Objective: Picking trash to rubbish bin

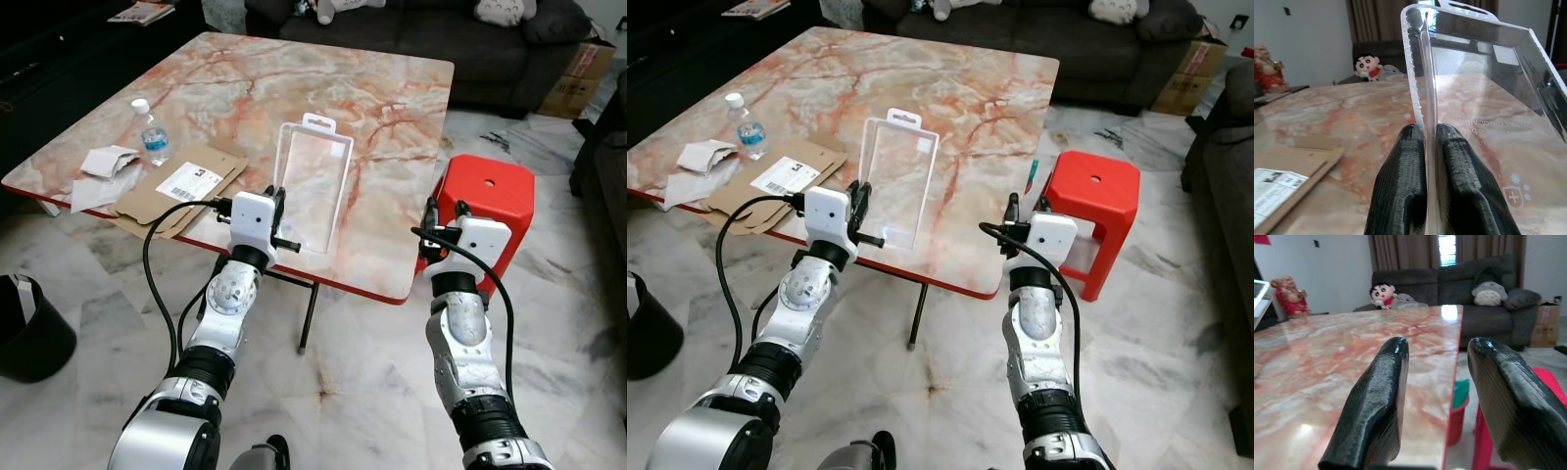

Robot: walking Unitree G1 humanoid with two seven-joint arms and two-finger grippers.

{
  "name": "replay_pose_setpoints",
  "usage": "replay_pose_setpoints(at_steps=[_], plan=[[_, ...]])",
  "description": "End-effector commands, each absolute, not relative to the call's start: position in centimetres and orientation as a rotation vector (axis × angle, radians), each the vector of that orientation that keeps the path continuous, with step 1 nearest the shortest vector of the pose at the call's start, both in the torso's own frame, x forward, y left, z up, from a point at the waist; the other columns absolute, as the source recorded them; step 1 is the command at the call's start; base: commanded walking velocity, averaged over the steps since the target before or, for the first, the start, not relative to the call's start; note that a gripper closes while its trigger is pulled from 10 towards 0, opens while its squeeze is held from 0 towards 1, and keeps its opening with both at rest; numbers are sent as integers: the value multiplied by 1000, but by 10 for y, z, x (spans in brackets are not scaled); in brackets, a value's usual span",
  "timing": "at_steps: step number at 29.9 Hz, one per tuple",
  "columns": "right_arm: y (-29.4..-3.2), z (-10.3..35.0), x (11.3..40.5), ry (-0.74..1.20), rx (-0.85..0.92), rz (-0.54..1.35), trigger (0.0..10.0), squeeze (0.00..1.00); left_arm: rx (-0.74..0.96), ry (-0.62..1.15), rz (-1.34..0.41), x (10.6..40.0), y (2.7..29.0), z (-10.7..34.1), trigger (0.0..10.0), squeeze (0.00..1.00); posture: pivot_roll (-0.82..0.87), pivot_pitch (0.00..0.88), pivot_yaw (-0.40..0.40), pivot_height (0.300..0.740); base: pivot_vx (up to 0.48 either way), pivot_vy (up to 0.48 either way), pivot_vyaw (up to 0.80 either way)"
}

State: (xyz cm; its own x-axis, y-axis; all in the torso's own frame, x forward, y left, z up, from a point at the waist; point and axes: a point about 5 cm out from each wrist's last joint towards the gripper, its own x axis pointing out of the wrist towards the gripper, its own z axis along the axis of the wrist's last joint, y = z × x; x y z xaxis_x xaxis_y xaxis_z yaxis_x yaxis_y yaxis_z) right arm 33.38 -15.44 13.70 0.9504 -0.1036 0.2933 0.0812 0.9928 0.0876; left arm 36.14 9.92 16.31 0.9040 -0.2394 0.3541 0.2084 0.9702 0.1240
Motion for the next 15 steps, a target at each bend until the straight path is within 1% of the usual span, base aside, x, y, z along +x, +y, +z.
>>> replay_pose_setpoints(at_steps=[1,15], plan=[[-153,140,335,-305,78,-90,10000,0,72,-380,-226,362,100,166,10000,0,99,126,14,740,-251,0,0],[-151,138,335,-299,81,-89,10000,0,74,-376,-232,362,100,166,10000,0,101,130,17,740,-249,0,0]])
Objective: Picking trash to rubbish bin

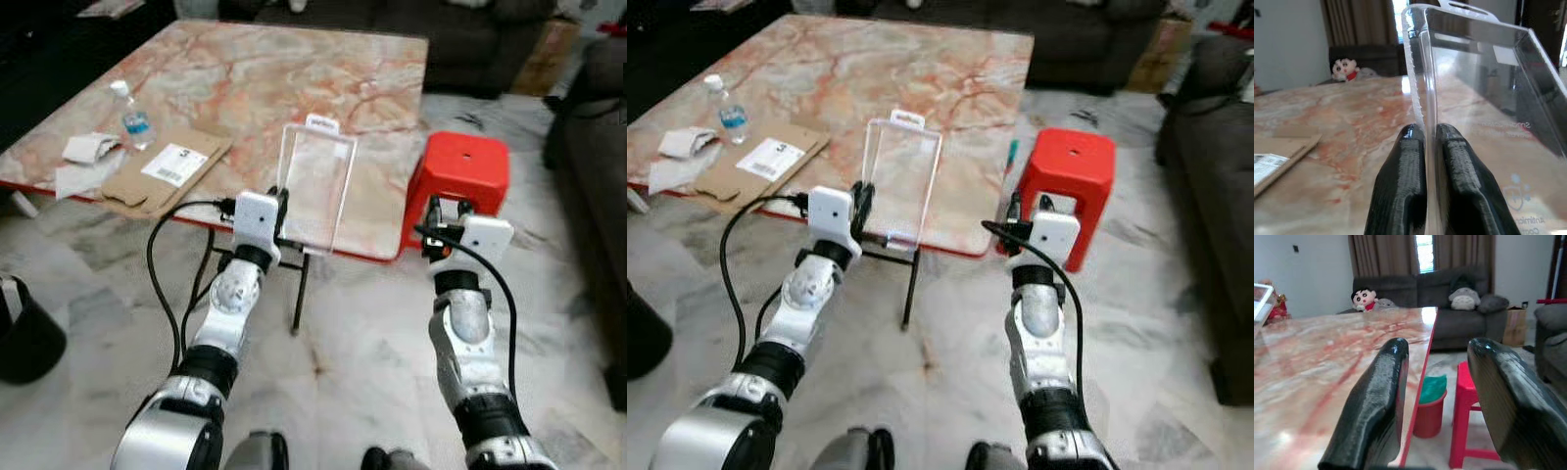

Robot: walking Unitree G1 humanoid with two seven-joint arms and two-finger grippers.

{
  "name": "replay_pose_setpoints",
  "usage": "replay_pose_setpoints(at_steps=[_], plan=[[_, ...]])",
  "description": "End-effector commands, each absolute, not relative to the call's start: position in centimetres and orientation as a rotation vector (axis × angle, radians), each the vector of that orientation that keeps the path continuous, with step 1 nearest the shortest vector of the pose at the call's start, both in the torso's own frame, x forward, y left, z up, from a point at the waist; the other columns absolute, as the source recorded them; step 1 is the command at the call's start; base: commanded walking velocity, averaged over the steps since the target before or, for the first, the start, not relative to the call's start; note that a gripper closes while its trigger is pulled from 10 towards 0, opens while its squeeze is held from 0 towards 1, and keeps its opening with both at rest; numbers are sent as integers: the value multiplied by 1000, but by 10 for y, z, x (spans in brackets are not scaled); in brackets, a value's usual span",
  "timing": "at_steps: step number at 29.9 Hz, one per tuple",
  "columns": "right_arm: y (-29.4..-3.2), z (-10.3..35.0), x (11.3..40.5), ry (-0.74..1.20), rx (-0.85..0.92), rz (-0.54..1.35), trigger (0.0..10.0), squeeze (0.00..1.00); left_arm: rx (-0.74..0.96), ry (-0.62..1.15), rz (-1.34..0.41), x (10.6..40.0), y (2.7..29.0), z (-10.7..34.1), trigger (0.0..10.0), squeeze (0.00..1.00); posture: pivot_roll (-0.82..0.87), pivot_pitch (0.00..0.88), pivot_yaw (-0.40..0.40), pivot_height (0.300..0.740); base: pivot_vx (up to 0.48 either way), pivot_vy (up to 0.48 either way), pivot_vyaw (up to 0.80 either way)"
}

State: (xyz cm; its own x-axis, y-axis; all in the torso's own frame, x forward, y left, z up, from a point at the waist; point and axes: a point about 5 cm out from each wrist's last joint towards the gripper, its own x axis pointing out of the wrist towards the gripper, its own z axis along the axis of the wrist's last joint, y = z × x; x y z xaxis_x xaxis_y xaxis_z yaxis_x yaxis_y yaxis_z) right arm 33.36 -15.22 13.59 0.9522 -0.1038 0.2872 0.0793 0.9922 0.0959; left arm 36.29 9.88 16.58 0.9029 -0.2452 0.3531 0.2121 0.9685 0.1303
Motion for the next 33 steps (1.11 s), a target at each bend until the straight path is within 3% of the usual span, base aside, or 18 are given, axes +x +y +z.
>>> replay_pose_setpoints(at_steps=[1,25,33], plan=[[-151,139,335,-299,82,-89,10000,0,74,-376,-232,362,100,166,10000,0,102,131,17,740,-251,0,0],[-152,131,334,-268,75,-82,10000,0,72,-364,-225,363,102,165,10000,0,100,135,13,740,-235,0,0],[-153,101,332,-119,83,-48,10000,0,99,-169,-293,365,112,135,10000,0,96,137,11,740,0,0,0]])
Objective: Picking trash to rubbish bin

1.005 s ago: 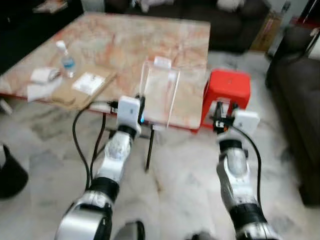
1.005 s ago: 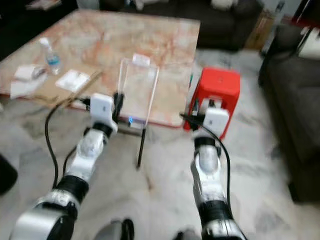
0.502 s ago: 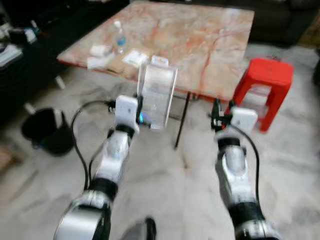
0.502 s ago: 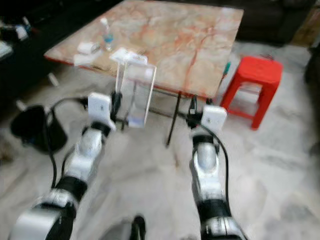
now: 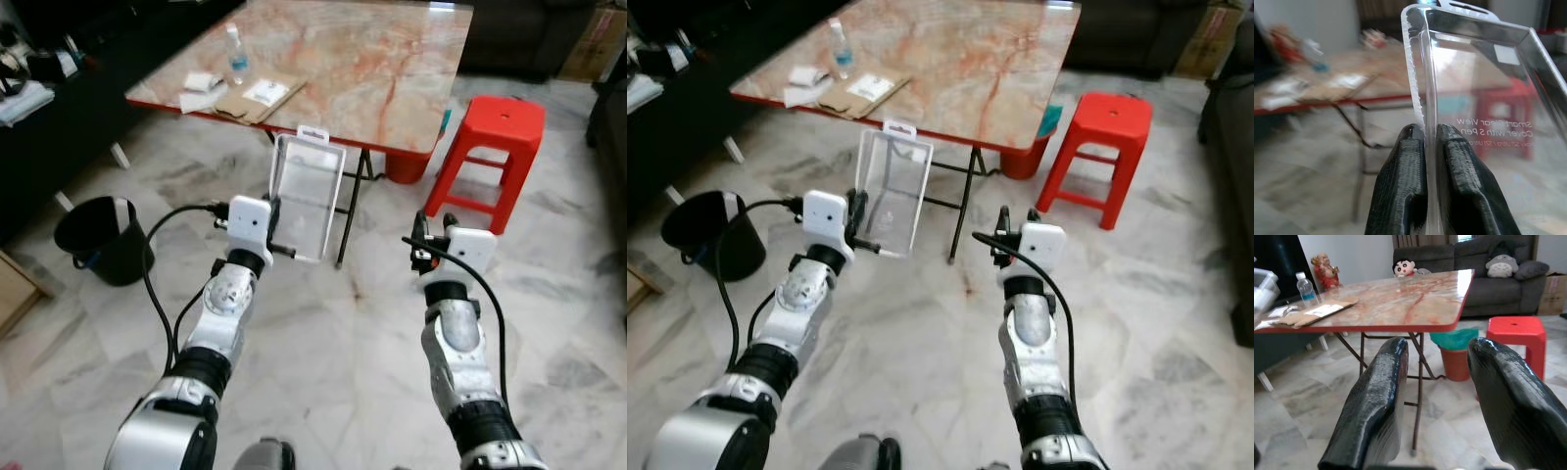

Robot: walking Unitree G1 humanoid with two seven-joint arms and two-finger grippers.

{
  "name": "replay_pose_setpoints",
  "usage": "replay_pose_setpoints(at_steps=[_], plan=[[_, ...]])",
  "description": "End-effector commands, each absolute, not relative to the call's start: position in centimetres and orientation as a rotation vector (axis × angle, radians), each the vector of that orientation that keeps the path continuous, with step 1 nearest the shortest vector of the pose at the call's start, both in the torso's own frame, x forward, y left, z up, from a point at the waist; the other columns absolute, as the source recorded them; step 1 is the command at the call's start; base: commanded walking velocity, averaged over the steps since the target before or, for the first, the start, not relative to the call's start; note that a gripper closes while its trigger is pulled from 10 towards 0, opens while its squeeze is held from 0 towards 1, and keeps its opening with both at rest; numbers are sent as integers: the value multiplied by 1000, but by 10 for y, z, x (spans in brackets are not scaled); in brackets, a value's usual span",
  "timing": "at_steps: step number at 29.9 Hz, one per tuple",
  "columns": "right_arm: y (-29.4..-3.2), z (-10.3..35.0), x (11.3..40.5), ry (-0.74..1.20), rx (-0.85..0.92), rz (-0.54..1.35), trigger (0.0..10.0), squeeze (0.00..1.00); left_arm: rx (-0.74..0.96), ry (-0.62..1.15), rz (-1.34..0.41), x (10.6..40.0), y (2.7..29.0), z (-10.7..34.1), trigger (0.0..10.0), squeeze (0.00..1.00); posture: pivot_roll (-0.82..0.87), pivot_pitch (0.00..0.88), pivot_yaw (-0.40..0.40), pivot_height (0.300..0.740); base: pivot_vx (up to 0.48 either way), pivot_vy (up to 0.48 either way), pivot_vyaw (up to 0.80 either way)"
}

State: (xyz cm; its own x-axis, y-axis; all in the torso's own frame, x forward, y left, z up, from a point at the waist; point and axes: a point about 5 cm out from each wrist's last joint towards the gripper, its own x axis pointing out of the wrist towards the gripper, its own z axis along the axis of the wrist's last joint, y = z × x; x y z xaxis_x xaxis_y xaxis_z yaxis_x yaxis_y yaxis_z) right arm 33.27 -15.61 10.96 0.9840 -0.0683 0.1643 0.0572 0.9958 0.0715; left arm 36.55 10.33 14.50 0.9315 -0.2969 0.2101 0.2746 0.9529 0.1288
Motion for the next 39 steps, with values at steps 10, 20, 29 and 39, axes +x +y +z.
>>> replay_pose_setpoints(at_steps=[10,20,29,39], plan=[[-182,13,295,318,30,-65,10000,0,149,266,-331,338,148,54,10000,0,93,136,-1,740,0,0,0],[-185,-55,231,735,26,-71,10000,0,218,660,-186,283,195,-14,10000,0,89,119,-13,740,0,0,0],[-185,-73,202,844,72,-102,10000,0,248,855,-132,241,209,-47,10000,0,88,105,-17,740,0,0,0],[-183,-77,196,856,83,-115,10000,0,174,883,-15,228,216,-55,10000,0,104,87,-20,740,0,0,0]])
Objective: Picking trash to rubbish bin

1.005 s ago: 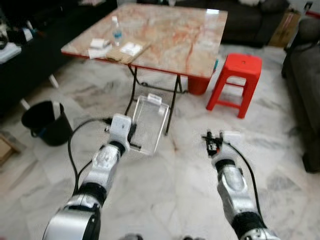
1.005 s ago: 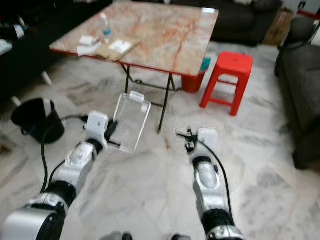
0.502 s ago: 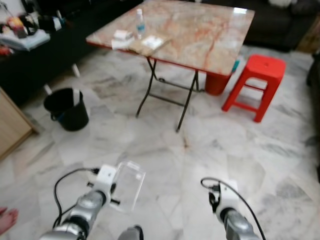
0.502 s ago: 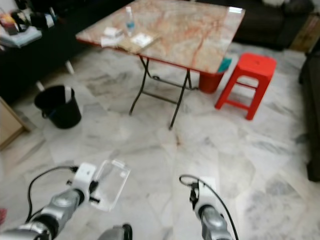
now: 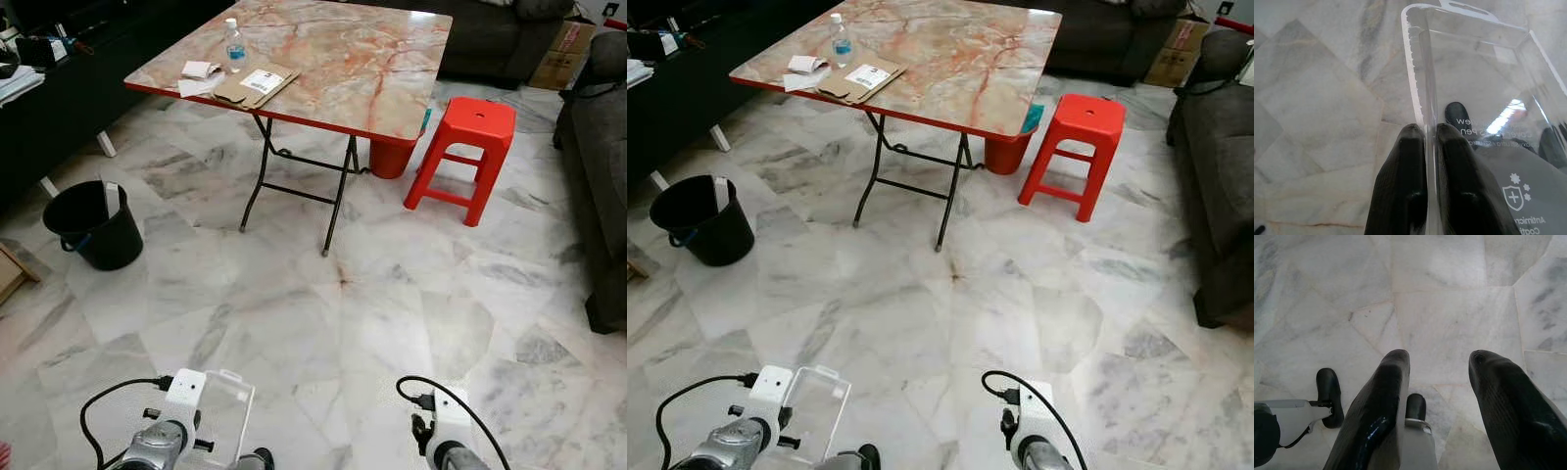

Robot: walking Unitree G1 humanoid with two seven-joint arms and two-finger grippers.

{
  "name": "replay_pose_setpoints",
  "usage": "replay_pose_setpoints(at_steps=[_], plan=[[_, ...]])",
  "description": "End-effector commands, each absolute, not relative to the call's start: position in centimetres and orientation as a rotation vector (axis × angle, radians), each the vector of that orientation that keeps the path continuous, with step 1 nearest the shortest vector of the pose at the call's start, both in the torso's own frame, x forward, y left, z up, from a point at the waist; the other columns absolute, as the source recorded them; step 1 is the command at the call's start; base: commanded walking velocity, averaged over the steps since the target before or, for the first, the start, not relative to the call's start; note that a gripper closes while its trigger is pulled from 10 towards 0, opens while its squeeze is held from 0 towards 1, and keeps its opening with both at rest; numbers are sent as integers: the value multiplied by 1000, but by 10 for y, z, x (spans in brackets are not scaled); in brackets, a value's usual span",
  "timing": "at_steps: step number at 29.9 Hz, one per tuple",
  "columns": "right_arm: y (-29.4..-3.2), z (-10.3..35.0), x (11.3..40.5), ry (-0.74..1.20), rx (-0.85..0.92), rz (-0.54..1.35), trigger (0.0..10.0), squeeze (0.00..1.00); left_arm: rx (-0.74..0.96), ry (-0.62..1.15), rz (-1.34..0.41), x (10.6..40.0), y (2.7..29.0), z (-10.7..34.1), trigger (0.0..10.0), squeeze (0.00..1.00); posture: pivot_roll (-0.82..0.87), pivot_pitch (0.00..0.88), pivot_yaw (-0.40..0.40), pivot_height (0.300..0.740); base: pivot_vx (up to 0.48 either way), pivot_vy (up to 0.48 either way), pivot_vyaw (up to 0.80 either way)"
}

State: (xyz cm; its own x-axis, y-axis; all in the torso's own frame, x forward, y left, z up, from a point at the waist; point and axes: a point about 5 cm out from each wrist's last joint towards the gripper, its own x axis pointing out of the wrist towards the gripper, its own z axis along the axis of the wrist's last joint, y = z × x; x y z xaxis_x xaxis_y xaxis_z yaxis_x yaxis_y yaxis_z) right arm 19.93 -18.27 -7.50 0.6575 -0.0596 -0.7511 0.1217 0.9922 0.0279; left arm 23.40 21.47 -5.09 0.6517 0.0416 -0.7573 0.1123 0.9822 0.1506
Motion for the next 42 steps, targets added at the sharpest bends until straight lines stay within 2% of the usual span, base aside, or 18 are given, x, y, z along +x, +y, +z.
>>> replay_pose_setpoints(at_steps=[1,7,21,27,33,42], plan=[[-182,-76,198,846,77,-114,10000,0,161,862,7,232,216,-52,10000,0,104,87,-20,740,0,0,0],[-181,-75,199,837,72,-120,10000,0,177,858,5,232,217,-52,10000,0,108,74,-10,740,0,0,606],[-175,-75,200,835,85,-109,10000,0,189,859,14,229,220,-53,10000,0,111,77,-1,740,0,0,0],[-175,-75,199,833,52,-101,10000,0,186,849,27,232,220,-51,10000,0,126,99,-10,740,254,0,0],[-178,-76,198,830,60,-120,10000,0,181,845,28,232,219,-51,10000,0,131,111,-11,740,258,0,743],[-177,-75,200,826,62,-103,10000,0,173,842,34,233,217,-51,10000,0,138,118,-23,740,260,0,0]])
